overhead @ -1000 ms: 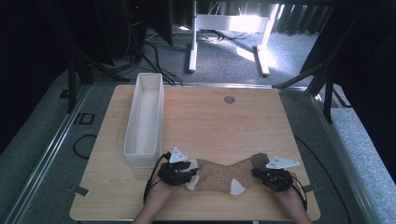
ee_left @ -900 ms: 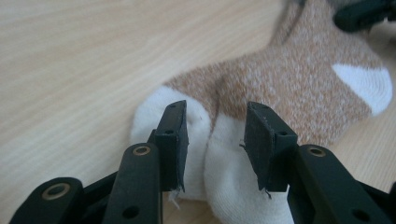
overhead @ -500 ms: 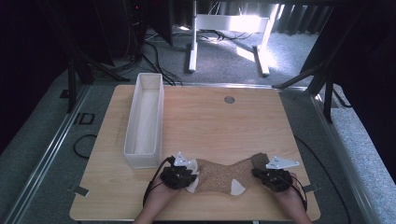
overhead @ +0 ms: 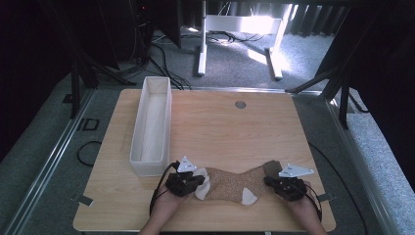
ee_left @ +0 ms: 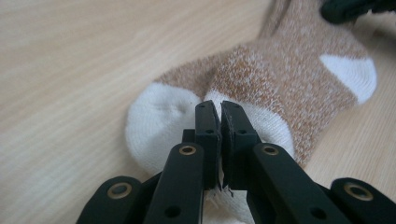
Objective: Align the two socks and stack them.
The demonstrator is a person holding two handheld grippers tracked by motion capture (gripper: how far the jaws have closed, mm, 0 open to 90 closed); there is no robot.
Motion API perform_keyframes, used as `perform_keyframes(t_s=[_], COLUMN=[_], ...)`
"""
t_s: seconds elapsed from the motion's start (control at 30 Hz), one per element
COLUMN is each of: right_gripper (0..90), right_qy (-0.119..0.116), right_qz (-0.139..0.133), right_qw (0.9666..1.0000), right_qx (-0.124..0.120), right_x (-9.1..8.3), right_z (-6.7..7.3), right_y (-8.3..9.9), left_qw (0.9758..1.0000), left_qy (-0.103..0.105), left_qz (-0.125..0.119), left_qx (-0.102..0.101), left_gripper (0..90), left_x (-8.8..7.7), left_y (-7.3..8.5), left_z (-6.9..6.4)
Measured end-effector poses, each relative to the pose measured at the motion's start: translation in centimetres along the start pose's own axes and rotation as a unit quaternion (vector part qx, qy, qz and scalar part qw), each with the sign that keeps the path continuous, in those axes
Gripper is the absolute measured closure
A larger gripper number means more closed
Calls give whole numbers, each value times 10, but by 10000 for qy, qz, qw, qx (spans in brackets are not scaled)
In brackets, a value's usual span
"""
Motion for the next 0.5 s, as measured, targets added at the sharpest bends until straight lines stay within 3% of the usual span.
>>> perform_keyframes(t_s=[0.13,0.27,0.33,0.47,0.5], right_gripper=[892,891,891,891,892], right_qy=[4,8,-3,1,1], right_qz=[6,7,2,1,2], right_qw=[10000,10000,10000,10000,10000], right_qx=[0,-3,9,5,5], right_x=[0,0,0,0,0], right_z=[0,0,0,0,0], right_y=[0,0,0,0,0], left_qw=[9997,9977,9975,9960,9938], left_qy=[-161,-304,-262,-430,-597], left_qz=[-167,-598,-648,-775,-928], left_qx=[44,-51,-49,95,107], left_gripper=[869,870,867,869,869], left_x=[-4,-10,-12,-13,-13], left_y=[-4,-9,-11,-16,-18], left_z=[0,3,2,-1,-1])
Point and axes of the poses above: each handheld gripper's, and its own axes: x roughly forward along the jaws, y roughly out of its underside, z roughly to its left, the point moved 2 cm from there along x, roughly forward along the jaws, and after that the axes turned 11 degrees about -x, right-handed, at the moved point
